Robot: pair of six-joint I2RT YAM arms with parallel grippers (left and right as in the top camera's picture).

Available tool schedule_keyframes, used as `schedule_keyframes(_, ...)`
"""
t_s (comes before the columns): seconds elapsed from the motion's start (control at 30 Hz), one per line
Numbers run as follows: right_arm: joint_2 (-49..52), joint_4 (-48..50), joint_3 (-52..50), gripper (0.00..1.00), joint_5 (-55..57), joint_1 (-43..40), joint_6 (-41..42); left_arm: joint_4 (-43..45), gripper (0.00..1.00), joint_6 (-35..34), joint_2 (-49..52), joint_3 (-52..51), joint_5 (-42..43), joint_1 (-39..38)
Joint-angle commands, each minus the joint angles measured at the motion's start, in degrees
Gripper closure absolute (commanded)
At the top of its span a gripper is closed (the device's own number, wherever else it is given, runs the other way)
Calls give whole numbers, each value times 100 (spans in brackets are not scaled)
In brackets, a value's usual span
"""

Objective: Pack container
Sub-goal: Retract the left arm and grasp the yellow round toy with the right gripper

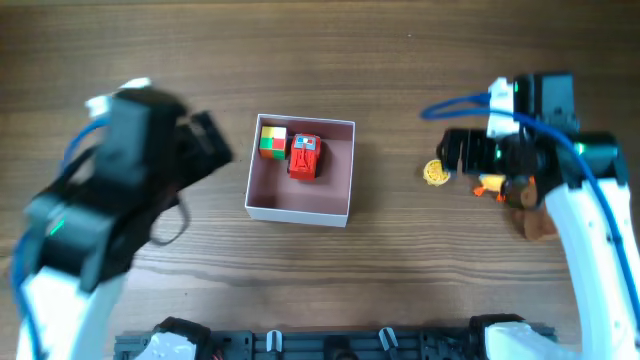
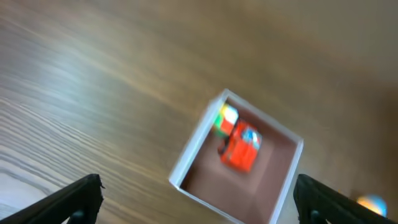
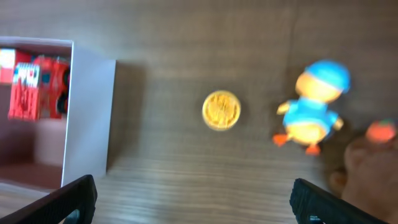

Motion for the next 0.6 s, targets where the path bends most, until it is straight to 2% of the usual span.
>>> schedule_keyframes(0.0,951,-85,216,0,313,24,-118,249,1,610,-308,46,509,828)
schedule_keyframes(0.07,1606,-63,216,0,310,24,-68,308,1,942,-155,44,992,1274)
schedule_keyframes(0.23,2546,85,216,0,315,57,-212,334,0,1263,756,39,1419,1845)
schedule_keyframes(0.4,2981,350,216,0,343,57,-216,433,0,1364,1851,37,1602,1985)
schedule_keyframes(0.57,3230,433,160,1,422,57,-264,511,0,1362,2339,39,1602,1985)
